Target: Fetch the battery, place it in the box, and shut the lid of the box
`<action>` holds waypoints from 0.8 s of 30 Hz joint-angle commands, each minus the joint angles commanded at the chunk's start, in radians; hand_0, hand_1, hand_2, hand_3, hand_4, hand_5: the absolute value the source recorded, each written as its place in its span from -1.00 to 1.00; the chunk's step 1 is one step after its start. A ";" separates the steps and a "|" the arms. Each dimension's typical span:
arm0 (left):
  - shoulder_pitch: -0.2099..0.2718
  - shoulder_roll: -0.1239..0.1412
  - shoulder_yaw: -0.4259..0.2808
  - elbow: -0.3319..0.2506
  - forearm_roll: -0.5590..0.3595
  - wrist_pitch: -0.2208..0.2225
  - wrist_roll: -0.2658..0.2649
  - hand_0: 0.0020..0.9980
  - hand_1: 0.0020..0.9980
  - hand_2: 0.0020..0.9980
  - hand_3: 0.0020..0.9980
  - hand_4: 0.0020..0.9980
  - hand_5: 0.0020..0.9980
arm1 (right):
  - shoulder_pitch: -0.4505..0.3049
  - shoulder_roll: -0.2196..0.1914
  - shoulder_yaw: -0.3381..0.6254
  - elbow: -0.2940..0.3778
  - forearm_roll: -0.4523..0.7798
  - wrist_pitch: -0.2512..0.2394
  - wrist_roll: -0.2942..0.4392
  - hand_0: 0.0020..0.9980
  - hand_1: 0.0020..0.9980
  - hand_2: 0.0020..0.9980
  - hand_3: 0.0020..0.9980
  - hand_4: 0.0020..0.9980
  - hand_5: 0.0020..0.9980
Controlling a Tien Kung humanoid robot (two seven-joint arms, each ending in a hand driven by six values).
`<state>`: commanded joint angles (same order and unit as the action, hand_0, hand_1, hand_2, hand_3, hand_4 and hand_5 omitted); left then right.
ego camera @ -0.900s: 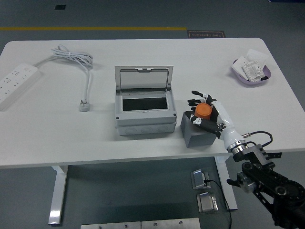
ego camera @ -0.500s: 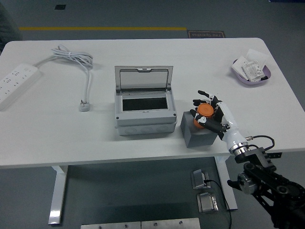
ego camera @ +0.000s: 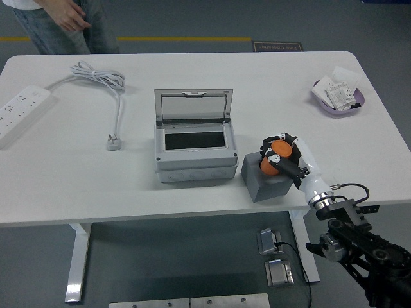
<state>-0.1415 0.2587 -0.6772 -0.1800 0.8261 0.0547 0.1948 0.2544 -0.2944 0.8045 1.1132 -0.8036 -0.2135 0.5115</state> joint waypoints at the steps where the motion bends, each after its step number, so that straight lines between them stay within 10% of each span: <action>1: 0.000 0.000 0.001 0.000 -0.001 0.000 0.000 0.26 0.41 0.22 0.17 0.18 -0.77 | 0.001 0.000 -0.002 0.001 -0.004 -0.003 -0.003 -0.71 -0.45 -0.33 -0.27 -0.56 -0.91; 24: -0.013 0.006 0.011 0.000 -0.011 0.002 -0.002 0.26 0.41 0.23 0.17 0.20 -0.74 | 0.115 0.012 -0.015 0.016 -0.045 -0.076 -0.048 -0.80 -0.62 -0.35 -0.32 -0.71 -1.00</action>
<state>-0.1540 0.2648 -0.6667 -0.1800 0.8148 0.0562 0.1928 0.3691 -0.2820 0.7898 1.1290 -0.8485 -0.2898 0.4634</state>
